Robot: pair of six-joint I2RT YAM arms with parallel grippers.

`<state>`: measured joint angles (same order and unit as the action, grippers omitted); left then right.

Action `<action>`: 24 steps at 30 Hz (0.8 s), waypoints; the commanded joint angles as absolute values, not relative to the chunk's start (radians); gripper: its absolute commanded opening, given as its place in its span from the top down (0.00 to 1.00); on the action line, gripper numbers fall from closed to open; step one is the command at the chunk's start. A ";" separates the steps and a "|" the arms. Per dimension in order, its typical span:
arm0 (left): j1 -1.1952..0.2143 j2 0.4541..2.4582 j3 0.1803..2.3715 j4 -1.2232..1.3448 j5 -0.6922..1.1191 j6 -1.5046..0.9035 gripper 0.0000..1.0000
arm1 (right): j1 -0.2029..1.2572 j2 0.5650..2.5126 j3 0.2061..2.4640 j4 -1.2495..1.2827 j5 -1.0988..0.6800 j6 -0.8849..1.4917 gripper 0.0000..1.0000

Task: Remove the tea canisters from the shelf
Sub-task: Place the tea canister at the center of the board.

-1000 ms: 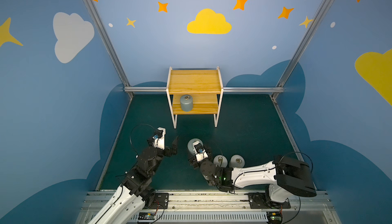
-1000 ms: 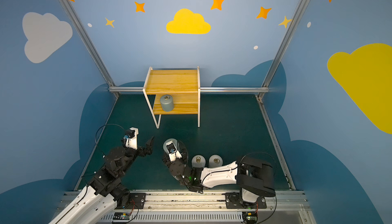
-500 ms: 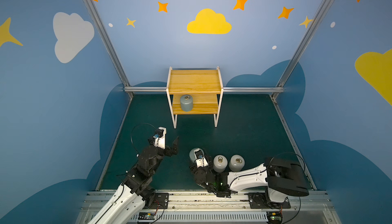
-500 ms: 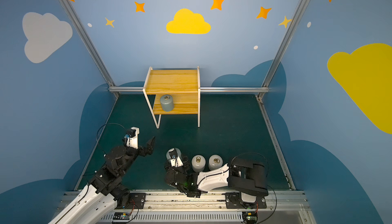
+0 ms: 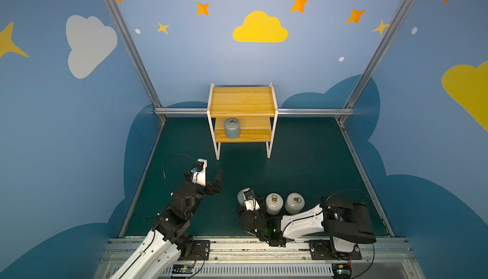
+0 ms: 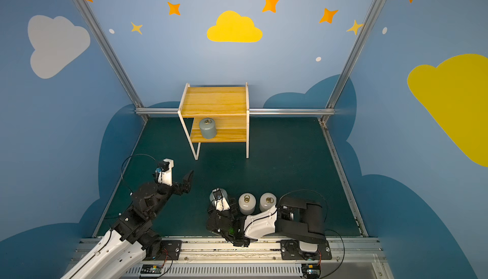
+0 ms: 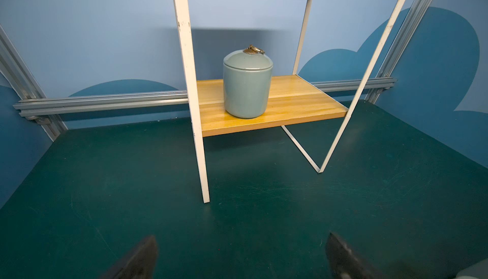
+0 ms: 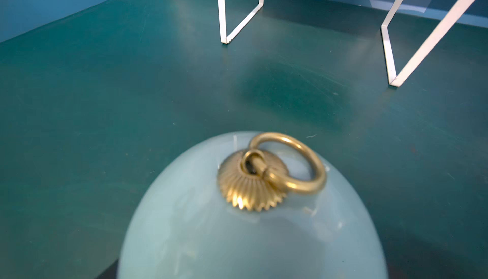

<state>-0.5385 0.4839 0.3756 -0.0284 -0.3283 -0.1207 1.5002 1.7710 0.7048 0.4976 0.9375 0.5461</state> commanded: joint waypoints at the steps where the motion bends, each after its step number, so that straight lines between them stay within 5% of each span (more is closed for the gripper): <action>1: -0.534 0.483 0.368 0.002 -0.318 -0.127 0.00 | 1.493 1.777 0.704 0.574 0.959 0.568 0.51; 24: -0.534 0.476 0.362 0.003 -0.327 -0.124 0.00 | 1.461 1.846 0.708 0.552 0.897 0.632 0.50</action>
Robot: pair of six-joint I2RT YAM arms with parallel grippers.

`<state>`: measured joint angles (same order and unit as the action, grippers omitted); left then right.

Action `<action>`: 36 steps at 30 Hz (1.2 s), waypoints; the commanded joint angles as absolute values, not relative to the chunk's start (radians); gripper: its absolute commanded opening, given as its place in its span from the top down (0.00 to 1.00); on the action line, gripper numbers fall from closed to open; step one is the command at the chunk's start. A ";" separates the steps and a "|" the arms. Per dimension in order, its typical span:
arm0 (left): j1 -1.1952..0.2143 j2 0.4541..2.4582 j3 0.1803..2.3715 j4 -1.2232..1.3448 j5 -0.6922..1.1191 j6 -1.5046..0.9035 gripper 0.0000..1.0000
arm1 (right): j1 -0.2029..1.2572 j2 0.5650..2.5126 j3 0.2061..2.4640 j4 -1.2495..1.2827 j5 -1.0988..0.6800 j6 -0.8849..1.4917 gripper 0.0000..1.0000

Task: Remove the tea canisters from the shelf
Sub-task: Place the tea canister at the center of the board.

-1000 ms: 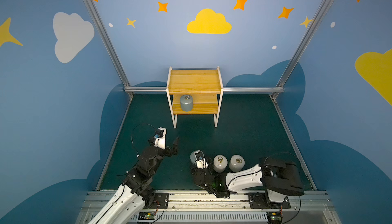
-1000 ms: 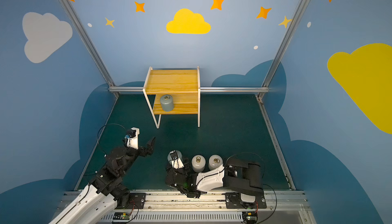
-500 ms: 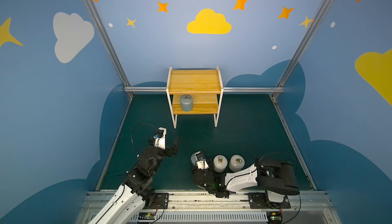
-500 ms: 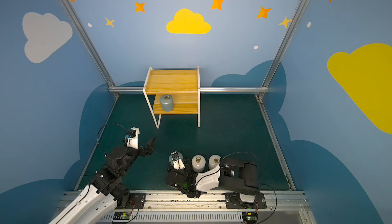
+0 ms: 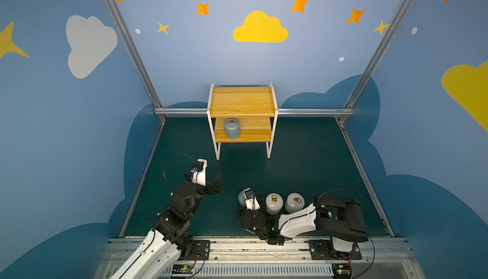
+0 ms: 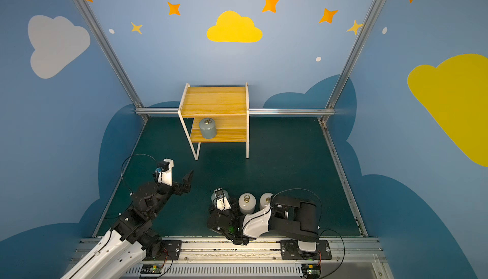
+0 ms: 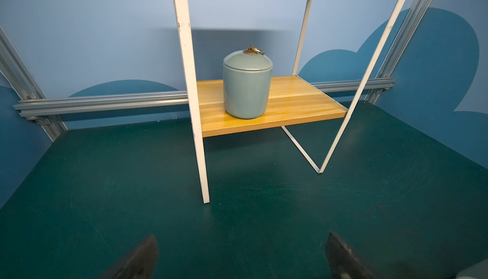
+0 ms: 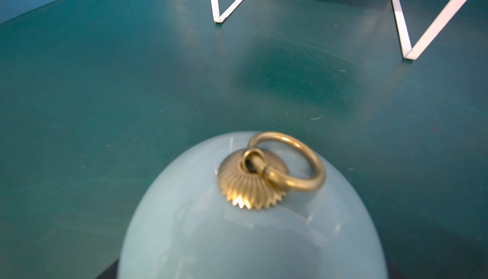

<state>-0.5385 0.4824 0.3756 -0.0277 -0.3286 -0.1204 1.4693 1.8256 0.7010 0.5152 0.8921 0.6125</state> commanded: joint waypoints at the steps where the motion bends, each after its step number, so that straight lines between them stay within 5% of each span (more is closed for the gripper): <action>1: -0.534 0.476 0.362 0.003 -0.328 -0.124 0.00 | 1.462 1.848 0.710 0.552 0.894 0.632 0.50; 36: -0.534 0.477 0.362 -0.002 -0.316 -0.127 0.00 | 1.481 1.797 0.700 0.454 0.878 0.679 0.24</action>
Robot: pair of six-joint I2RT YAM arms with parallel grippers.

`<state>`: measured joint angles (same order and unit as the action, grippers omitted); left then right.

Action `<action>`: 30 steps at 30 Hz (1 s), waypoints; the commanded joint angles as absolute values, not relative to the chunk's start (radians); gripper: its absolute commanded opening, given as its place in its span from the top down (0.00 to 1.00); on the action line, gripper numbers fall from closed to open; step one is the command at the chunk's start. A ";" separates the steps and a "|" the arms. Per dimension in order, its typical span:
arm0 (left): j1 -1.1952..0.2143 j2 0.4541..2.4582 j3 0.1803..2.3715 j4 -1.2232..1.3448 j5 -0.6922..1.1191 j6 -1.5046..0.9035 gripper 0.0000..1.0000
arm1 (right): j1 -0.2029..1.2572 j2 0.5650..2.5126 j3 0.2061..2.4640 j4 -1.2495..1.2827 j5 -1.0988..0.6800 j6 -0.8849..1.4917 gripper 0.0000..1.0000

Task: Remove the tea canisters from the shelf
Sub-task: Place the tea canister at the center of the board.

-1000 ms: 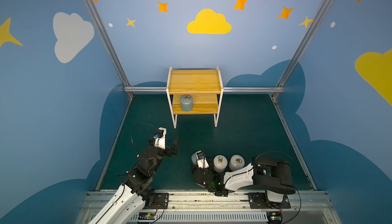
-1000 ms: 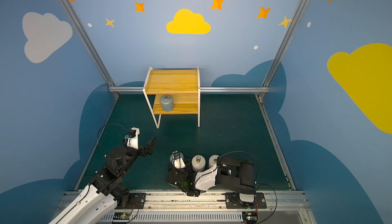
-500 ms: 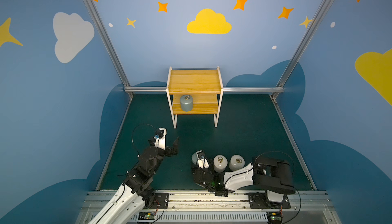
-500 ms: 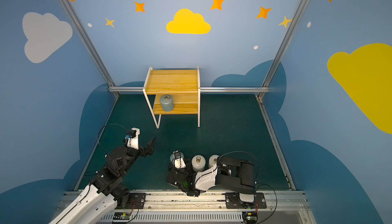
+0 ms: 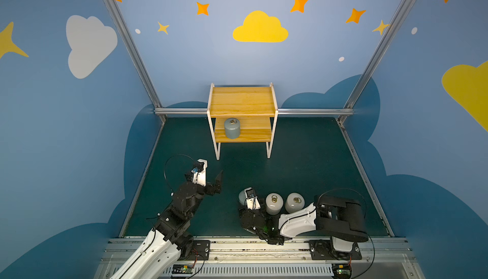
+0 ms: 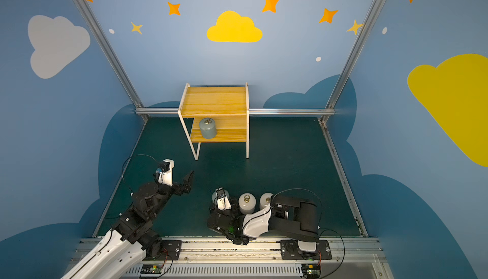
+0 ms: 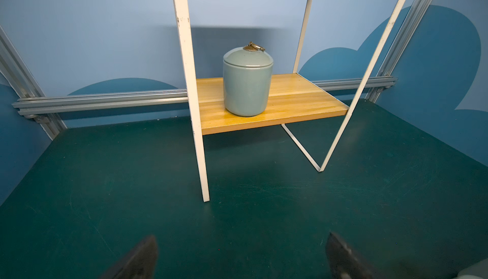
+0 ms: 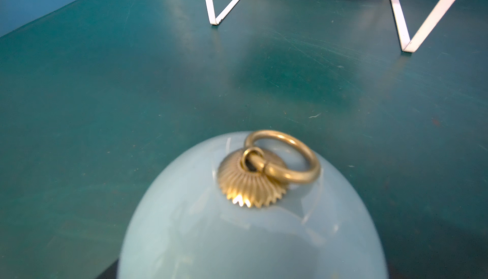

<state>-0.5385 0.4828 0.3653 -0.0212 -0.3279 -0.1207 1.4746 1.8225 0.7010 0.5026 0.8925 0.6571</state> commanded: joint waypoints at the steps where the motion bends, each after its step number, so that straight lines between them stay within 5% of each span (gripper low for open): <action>1: -0.534 0.477 0.363 -0.002 -0.315 -0.127 0.00 | 1.483 1.795 0.699 0.448 0.876 0.683 0.24; 30: -0.534 0.477 0.362 -0.002 -0.318 -0.127 0.00 | 1.506 1.753 0.689 0.392 0.882 0.695 0.16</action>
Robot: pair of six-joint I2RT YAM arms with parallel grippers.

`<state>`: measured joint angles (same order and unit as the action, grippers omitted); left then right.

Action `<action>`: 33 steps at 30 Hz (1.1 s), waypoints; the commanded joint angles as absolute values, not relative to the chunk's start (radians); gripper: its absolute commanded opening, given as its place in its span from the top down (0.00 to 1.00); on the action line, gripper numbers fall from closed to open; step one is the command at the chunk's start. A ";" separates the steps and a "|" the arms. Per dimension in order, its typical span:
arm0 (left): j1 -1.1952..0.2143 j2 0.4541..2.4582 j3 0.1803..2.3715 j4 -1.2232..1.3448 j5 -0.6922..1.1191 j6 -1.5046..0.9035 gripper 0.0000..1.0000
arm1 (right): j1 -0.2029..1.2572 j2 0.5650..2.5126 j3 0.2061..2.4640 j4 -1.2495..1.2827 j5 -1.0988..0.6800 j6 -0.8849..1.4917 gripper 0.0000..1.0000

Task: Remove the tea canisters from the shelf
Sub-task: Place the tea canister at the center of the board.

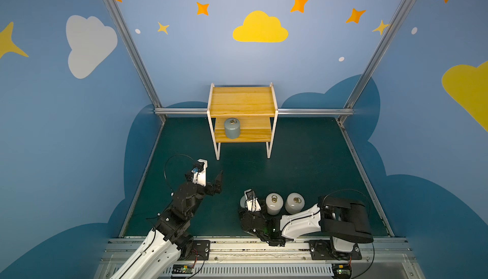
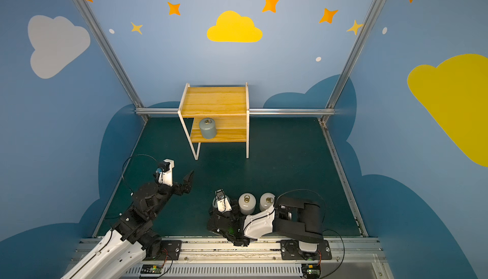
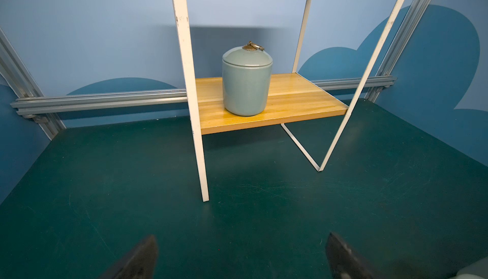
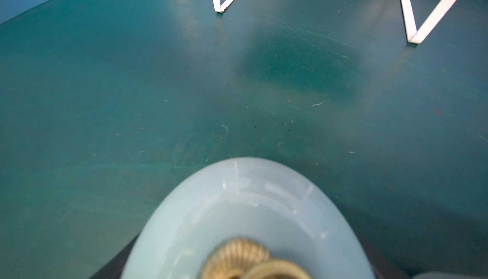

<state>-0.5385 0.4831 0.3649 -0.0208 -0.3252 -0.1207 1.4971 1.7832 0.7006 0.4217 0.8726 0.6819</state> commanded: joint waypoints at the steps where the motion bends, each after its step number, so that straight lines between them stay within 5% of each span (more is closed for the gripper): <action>1: -0.534 0.477 0.361 -0.002 -0.318 -0.126 0.00 | 1.506 1.752 0.689 0.391 0.883 0.695 0.16; 33: -0.534 0.502 0.371 -0.058 -0.283 -0.188 0.00 | 1.491 1.622 0.736 0.299 0.866 0.560 0.09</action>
<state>-0.5373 0.5022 0.3649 -0.0406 -0.2989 -0.1680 1.4994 1.6608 0.7021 0.3241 0.8700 0.6144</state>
